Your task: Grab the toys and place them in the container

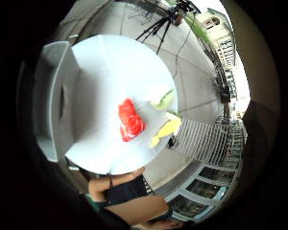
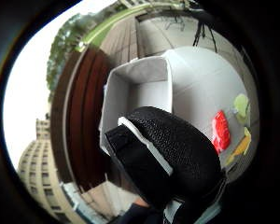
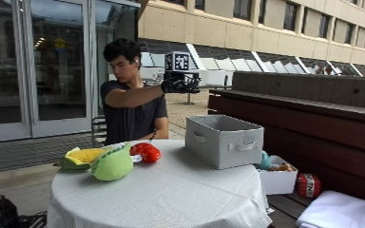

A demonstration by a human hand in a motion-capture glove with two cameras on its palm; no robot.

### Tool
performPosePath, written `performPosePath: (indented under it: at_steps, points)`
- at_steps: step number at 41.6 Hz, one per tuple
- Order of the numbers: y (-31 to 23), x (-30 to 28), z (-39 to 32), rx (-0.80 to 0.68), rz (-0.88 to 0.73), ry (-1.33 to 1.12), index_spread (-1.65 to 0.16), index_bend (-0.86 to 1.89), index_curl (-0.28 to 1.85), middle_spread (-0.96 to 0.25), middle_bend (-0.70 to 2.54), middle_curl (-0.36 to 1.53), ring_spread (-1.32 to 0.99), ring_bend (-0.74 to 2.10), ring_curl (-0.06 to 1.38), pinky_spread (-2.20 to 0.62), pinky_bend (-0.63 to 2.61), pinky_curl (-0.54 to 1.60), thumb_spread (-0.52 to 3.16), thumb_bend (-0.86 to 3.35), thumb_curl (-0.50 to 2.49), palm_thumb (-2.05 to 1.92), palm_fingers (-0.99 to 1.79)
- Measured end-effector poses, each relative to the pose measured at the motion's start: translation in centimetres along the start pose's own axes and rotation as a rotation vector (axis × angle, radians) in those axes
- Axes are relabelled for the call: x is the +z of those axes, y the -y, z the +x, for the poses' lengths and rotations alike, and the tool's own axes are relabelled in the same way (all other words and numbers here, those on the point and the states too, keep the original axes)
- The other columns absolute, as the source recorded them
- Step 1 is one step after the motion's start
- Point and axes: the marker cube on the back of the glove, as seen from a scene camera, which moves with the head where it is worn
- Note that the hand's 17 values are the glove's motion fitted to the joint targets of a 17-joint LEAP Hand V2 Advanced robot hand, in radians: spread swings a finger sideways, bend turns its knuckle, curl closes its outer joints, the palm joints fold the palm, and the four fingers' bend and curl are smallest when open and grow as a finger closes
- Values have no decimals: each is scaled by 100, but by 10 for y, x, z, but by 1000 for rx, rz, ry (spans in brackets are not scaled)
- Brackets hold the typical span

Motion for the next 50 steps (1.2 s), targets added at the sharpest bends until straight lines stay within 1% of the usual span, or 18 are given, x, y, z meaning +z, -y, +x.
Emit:
performPosePath:
  at_steps: [2, 4, 15, 25, 30, 36, 40, 50]
  points:
    - [2, 2, 7, -115, 33, 1, -20, 17, 14, -8, 28, 15, -24, 22, 7, -9, 38, 17, 96, -9, 0, -15, 6]
    - [1, 3, 10, -165, 50, -2, -21, 18, 16, -9, 28, 16, -25, 22, 8, -10, 37, 18, 101, -9, 0, -15, 6]
    - [-7, 10, 34, -194, 42, -9, -23, 19, 23, -10, 27, 22, -30, 22, 13, -12, 37, 23, 112, -9, 1, -14, 3]
    - [-10, 34, 89, -186, 86, -27, -24, 19, 28, -10, 25, 26, -32, 20, 16, -12, 38, 26, 110, -9, 3, -14, 0]
    - [-6, 58, 119, -171, 99, -23, -24, 19, 30, -10, 24, 28, -32, 19, 17, -12, 38, 27, 108, -9, 5, -13, 0]
    - [-9, 95, 145, -177, 43, -8, -24, 19, 32, -10, 24, 30, -32, 19, 19, -10, 37, 28, 105, -9, 7, -13, 0]
    - [-11, 119, 155, -191, 18, -1, -24, 19, 33, -10, 25, 32, -31, 18, 19, -9, 37, 29, 102, -9, 8, -13, 1]
    - [-29, 179, 165, -164, -61, 34, -25, 18, 36, -11, 28, 34, -32, 19, 21, -6, 38, 31, 98, -9, 10, -13, 4]
